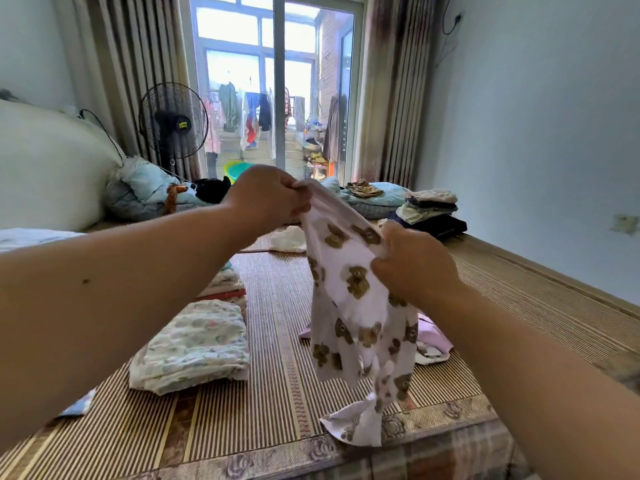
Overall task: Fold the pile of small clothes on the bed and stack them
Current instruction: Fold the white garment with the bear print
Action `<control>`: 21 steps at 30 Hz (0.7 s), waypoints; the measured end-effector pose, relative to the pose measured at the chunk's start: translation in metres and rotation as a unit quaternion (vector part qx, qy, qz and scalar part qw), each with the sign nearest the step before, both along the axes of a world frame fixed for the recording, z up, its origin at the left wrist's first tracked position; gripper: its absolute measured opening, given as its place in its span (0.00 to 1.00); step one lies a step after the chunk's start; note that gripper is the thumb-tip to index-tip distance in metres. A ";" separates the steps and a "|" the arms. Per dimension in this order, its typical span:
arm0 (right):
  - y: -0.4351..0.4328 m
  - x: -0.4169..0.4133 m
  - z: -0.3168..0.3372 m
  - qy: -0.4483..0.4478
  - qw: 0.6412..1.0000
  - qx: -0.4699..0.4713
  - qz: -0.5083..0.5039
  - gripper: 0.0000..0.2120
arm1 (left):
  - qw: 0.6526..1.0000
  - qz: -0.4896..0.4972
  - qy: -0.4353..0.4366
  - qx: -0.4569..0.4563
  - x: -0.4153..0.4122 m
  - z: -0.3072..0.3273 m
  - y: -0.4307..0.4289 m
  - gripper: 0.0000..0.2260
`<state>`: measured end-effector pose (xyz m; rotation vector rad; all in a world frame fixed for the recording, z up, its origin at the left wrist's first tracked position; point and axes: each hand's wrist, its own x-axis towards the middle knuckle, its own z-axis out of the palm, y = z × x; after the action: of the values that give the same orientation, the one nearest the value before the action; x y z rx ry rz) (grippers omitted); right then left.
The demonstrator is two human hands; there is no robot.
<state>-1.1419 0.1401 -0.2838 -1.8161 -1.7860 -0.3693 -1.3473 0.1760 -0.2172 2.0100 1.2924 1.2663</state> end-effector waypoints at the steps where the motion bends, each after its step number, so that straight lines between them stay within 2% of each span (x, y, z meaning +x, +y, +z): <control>1: 0.001 0.005 0.004 -0.032 0.999 0.007 -0.027 0.03 | 1.000 0.002 0.000 0.002 -0.003 0.002 0.000 0.04; 4: 0.002 0.019 0.021 -0.077 0.993 0.007 -0.086 0.08 | 1.000 0.025 -0.008 0.003 -0.015 0.007 0.005 0.05; 6: 0.004 0.030 0.035 -0.093 0.989 -0.004 -0.113 0.09 | 0.999 0.032 -0.043 -0.012 -0.024 0.012 0.010 0.04; 9: 0.005 0.047 0.048 -0.058 0.989 -0.016 -0.134 0.07 | 0.994 0.044 -0.092 -0.032 -0.033 0.020 0.011 0.06; 12: 0.001 0.061 0.050 -0.021 0.991 -0.030 -0.127 0.06 | 0.991 0.043 -0.119 -0.040 -0.040 0.024 0.010 0.03; 13: -0.001 0.064 0.049 0.000 0.992 -0.032 -0.123 0.05 | 0.991 0.044 -0.117 -0.043 -0.043 0.024 0.010 0.03; 15: -0.006 0.072 0.046 0.060 0.991 -0.047 -0.110 0.09 | 0.993 0.042 -0.099 -0.045 -0.048 0.023 0.009 0.04; 17: -0.012 0.080 0.042 0.179 0.980 -0.072 -0.050 0.09 | 0.994 0.043 -0.079 -0.054 -0.056 0.020 0.011 0.06; 19: -0.024 0.084 0.042 0.311 0.942 -0.123 0.028 0.05 | 0.994 0.047 -0.071 -0.072 -0.066 0.017 0.014 0.06; 21: -0.034 0.092 0.045 0.363 0.909 -0.188 0.083 0.04 | 0.992 0.034 -0.073 -0.093 -0.076 0.013 0.019 0.05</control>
<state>-1.0497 0.1061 -0.2392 -1.6916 -1.4951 0.6873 -1.4229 0.1954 -0.2042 1.7257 1.3646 1.2475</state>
